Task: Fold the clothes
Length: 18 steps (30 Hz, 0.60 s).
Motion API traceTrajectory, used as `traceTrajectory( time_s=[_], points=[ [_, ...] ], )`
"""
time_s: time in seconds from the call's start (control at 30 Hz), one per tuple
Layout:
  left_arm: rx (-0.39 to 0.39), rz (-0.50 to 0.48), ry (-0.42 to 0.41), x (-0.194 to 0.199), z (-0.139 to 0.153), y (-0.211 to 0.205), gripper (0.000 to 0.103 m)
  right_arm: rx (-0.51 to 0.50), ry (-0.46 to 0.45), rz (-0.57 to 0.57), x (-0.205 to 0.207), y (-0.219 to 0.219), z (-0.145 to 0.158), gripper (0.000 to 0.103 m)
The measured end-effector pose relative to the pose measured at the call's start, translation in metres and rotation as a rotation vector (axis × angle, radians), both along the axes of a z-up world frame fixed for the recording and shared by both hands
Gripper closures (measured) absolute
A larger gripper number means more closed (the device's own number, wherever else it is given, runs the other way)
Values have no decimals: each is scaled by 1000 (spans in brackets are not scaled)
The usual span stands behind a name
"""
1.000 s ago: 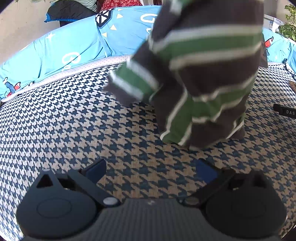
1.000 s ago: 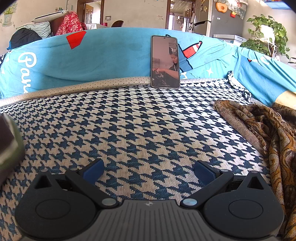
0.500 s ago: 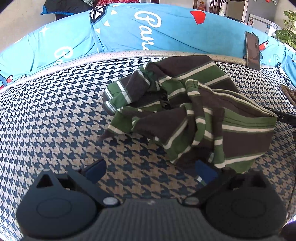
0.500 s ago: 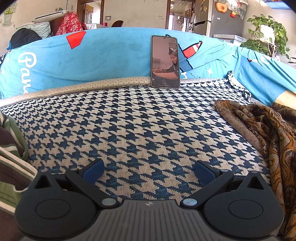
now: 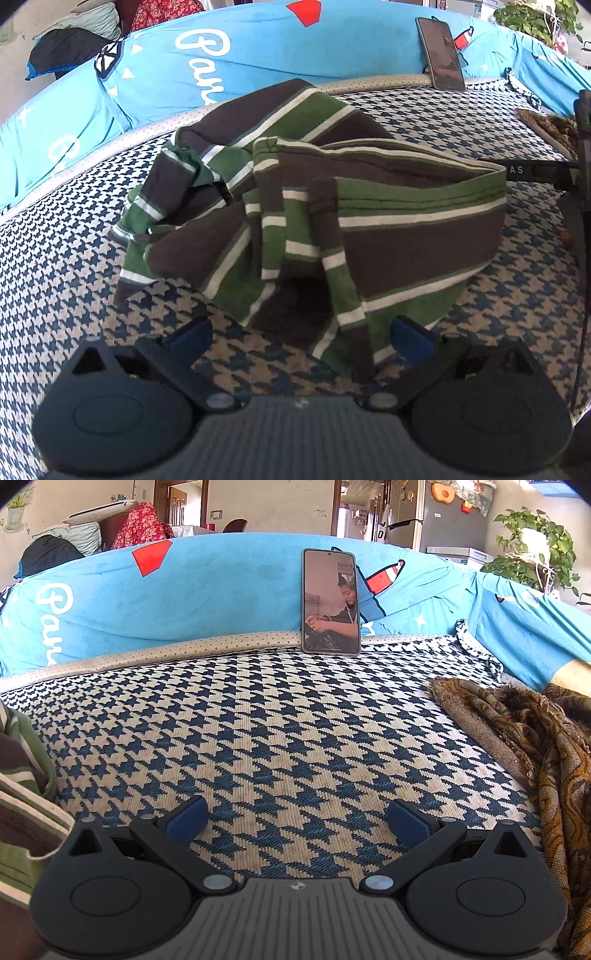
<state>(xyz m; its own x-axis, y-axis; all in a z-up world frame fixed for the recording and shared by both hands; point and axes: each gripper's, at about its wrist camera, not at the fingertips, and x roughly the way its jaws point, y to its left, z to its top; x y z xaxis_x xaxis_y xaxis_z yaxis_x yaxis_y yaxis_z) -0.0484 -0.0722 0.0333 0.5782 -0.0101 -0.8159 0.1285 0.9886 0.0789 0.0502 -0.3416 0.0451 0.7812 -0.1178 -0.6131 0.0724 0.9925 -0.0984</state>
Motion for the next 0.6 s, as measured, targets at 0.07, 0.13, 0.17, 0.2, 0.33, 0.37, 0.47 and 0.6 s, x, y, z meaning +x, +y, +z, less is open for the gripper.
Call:
traceTrajectory(
  time_s=[0.07,0.13,0.17,0.2,0.33,0.37,0.47,0.6],
  points=[
    [2,4,-2,8,-2,-1,0,-3,-1,-1,-1,1,1,0],
    [13,18,-15,13,-3,-10,0,0,9,-7,-2,2,2,0],
    [17,22,-22,15,-3,-13,0,2,16,-11,-4,2,2,0],
    [19,27,-25,18,-4,-13,0,1,35,-10,-7,3,5,0],
    [-1,65,-21,25,-5,-15,0,-6,123,-15,-15,4,14,0],
    [-6,75,-22,28,-4,-15,0,-2,140,-24,-18,3,17,0],
    [-20,112,-23,35,-4,-12,0,-40,199,-25,-28,7,23,0],
    [-21,158,-40,42,0,-13,0,-153,193,61,-47,31,30,0]
  ],
)
